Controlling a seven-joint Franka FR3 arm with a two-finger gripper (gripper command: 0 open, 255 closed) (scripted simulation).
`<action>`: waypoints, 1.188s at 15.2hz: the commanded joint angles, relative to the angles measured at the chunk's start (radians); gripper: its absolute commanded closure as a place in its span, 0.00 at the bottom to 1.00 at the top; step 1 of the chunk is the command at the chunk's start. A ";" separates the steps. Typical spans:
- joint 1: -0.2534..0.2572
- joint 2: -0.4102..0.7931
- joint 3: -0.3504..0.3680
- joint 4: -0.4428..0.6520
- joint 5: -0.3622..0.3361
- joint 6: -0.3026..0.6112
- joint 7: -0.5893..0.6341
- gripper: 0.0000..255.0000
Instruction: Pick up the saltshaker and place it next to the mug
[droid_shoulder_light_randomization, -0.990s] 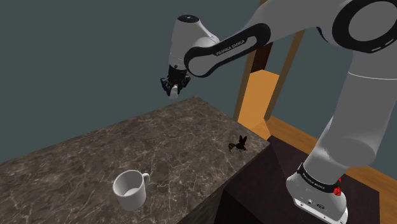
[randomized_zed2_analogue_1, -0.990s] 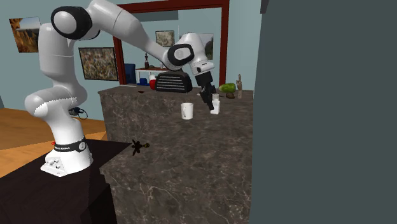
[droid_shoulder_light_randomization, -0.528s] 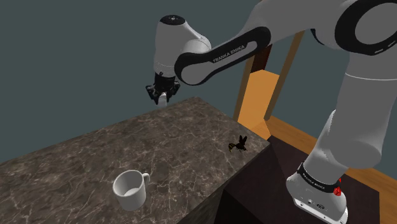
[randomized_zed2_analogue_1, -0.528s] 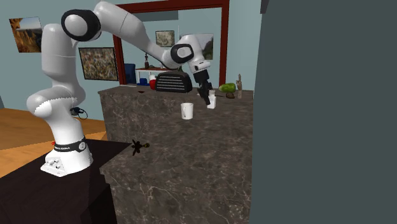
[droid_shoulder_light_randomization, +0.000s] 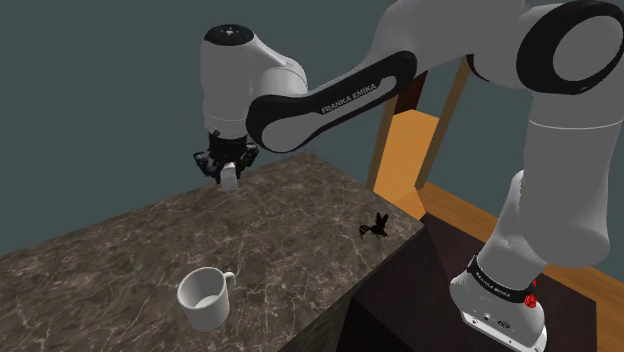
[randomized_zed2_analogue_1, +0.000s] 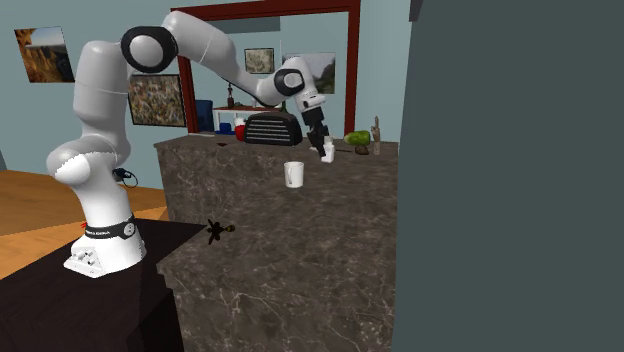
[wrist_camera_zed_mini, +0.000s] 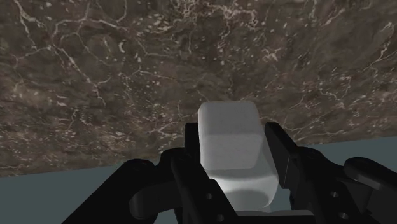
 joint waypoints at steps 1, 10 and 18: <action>0.041 0.031 0.009 0.050 -0.018 -0.036 0.045 1.00; 0.161 0.154 0.017 0.196 -0.077 -0.105 0.159 1.00; 0.164 0.190 0.002 0.145 -0.110 -0.027 0.200 1.00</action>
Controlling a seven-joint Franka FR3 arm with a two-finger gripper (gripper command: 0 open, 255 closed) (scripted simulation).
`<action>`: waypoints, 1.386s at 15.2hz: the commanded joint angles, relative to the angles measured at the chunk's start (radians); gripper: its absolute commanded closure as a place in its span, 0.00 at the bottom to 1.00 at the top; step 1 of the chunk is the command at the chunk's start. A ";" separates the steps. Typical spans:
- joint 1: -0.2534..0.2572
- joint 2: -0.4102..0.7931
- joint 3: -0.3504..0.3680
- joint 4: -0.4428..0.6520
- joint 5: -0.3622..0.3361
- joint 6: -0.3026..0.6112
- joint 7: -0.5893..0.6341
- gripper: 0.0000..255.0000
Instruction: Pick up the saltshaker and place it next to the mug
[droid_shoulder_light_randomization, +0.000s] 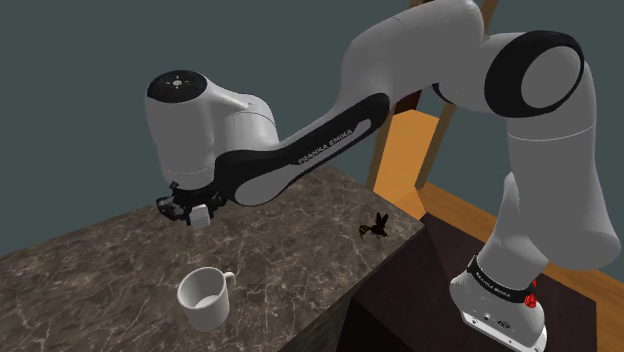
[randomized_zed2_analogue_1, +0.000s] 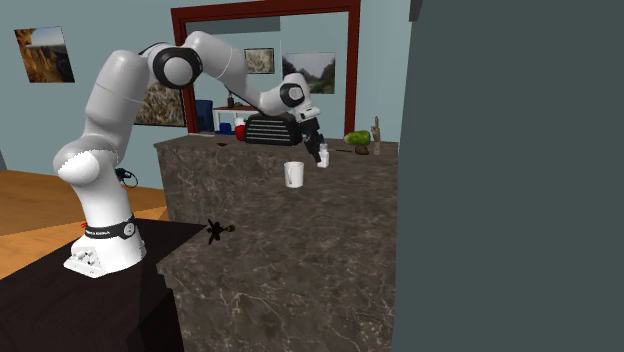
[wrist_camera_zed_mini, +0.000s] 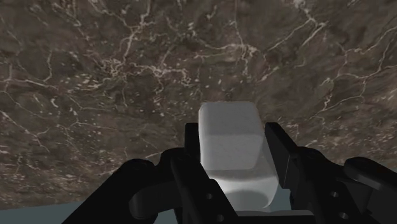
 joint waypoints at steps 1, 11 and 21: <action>0.001 0.010 -0.004 -0.010 -0.009 0.019 0.010 1.00; 0.013 0.071 -0.031 -0.047 -0.057 0.108 0.063 1.00; 0.029 0.135 -0.058 -0.060 -0.101 0.177 0.110 1.00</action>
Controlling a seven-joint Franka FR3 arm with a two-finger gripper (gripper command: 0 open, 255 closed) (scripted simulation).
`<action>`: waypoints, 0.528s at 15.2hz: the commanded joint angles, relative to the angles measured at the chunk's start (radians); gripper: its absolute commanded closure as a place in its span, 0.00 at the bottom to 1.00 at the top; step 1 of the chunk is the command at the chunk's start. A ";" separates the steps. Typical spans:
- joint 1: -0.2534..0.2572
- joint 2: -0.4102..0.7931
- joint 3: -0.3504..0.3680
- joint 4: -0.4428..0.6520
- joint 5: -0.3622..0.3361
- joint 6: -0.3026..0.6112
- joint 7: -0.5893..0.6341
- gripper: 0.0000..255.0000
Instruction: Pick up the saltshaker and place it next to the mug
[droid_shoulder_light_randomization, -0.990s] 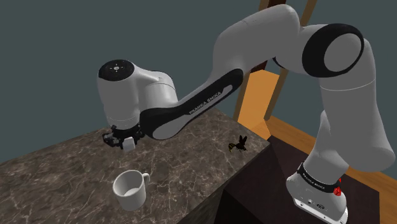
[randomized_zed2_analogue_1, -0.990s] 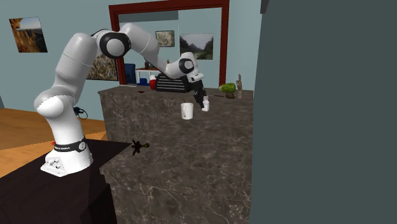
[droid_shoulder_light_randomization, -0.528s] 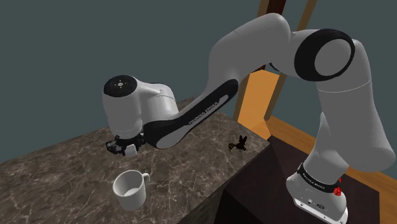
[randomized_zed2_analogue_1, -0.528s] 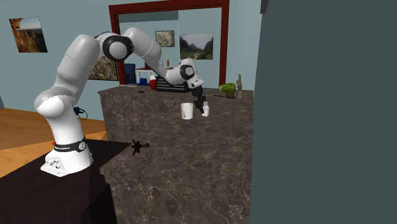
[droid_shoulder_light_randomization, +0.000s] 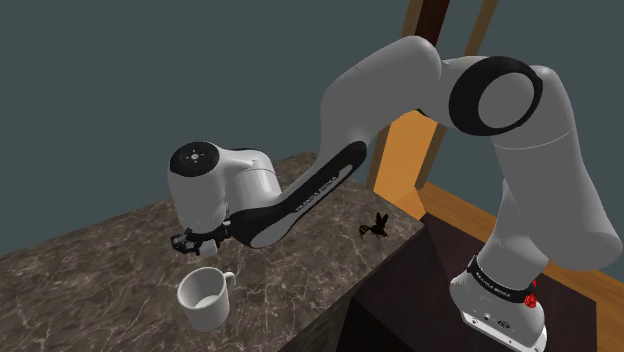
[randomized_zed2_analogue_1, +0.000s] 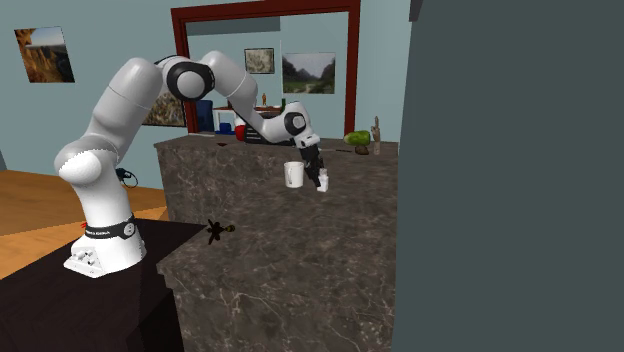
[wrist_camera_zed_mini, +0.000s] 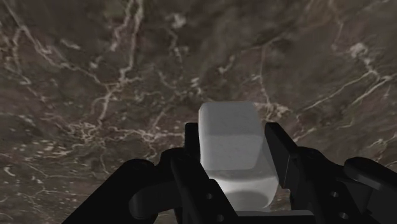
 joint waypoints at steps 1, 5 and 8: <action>0.001 0.004 -0.001 0.001 -0.002 0.003 0.002 1.00; 0.001 0.004 -0.001 0.001 -0.002 0.003 0.002 1.00; 0.001 0.004 -0.001 0.001 -0.002 0.003 0.002 0.00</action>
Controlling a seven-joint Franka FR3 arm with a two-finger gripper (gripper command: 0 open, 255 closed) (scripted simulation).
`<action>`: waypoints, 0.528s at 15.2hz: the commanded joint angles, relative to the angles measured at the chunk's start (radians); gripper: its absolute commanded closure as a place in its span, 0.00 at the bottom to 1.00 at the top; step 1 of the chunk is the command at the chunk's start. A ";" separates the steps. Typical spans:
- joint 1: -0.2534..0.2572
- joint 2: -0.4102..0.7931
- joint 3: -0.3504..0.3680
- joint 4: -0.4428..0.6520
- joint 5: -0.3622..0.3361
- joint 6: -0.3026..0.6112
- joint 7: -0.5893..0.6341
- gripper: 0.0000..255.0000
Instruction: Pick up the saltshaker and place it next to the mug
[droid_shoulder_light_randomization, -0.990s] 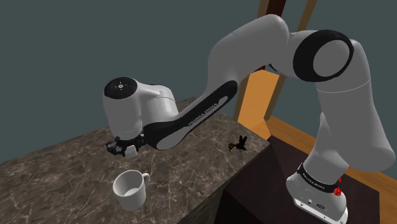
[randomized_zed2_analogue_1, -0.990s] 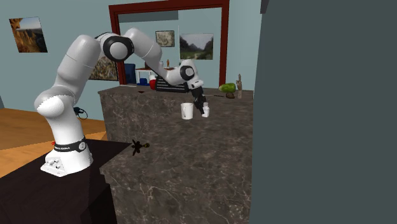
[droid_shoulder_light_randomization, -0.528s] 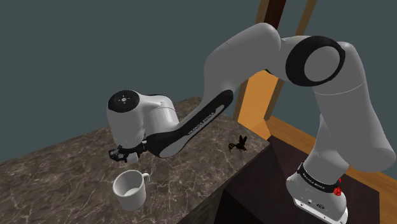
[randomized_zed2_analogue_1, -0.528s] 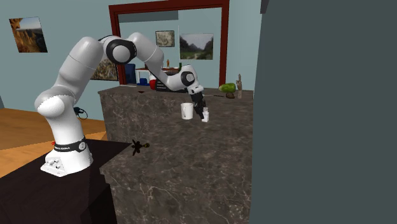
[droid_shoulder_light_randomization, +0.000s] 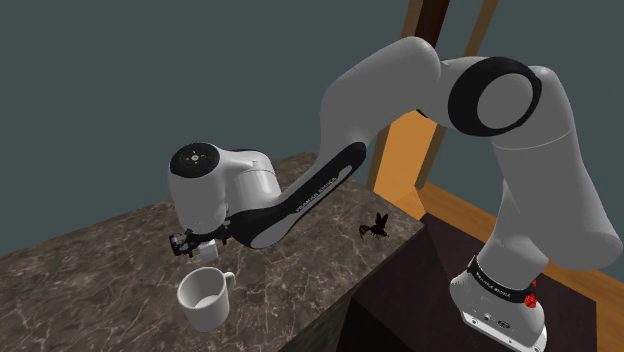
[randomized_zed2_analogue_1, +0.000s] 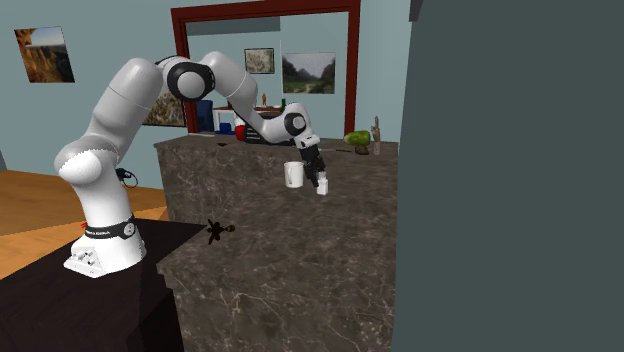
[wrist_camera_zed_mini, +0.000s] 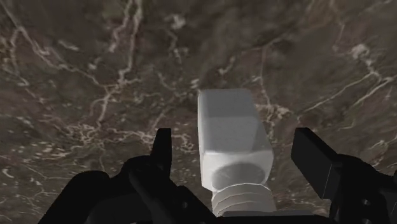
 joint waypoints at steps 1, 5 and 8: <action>0.000 0.000 0.000 0.000 0.000 0.000 0.000 0.00; -0.002 -0.026 0.009 -0.011 0.011 -0.016 -0.005 0.00; -0.006 -0.095 0.034 -0.033 0.042 -0.063 -0.019 0.00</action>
